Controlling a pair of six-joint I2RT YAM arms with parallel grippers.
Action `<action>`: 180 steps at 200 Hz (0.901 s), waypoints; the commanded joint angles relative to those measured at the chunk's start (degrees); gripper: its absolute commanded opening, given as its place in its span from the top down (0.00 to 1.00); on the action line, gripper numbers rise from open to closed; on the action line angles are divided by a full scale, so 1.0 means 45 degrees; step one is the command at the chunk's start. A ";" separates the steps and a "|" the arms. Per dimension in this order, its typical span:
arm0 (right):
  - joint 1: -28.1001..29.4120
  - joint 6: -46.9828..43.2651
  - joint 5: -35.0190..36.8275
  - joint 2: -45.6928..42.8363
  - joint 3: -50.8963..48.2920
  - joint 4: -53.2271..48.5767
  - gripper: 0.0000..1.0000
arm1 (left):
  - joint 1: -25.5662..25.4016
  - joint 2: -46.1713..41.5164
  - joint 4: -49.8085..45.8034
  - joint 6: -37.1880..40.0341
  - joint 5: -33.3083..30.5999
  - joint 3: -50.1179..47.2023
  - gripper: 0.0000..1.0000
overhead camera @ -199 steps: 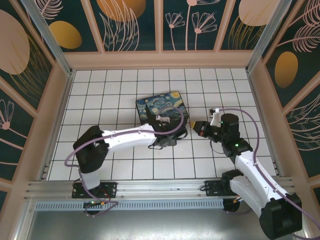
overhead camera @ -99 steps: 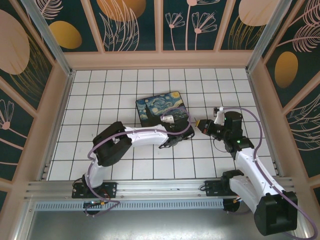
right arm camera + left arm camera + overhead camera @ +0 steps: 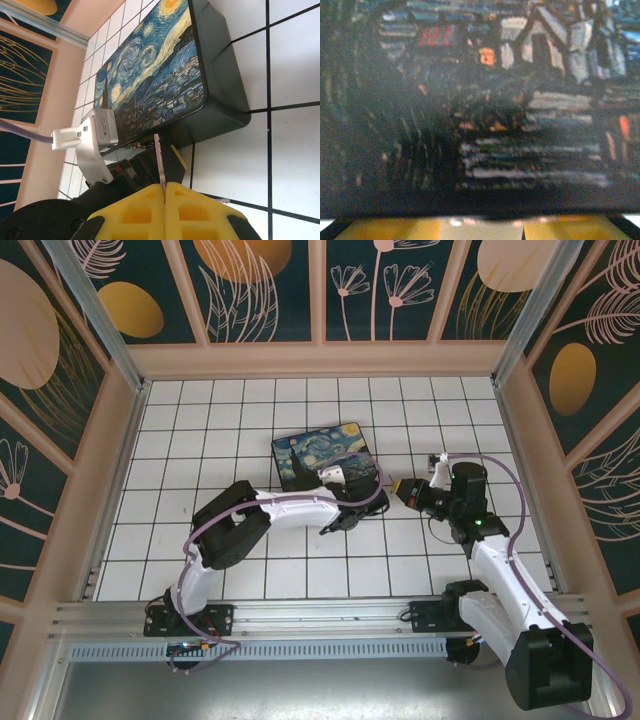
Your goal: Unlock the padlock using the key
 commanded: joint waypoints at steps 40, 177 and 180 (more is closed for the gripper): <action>-0.0158 -0.0011 -0.0468 -0.0158 -0.0068 0.0525 0.96 | 0.0088 0.0677 0.0055 -0.0172 -0.0451 -0.0018 0.59; -0.0128 0.0116 -0.0624 -0.0254 -0.0186 0.0627 0.96 | 0.0125 -0.1471 -0.1176 0.1009 -0.0285 -0.0179 0.89; -0.0137 0.0102 -0.0624 -0.0247 -0.0159 0.0622 0.96 | 0.0120 -0.1599 -0.1239 0.1060 -0.0275 -0.0222 0.89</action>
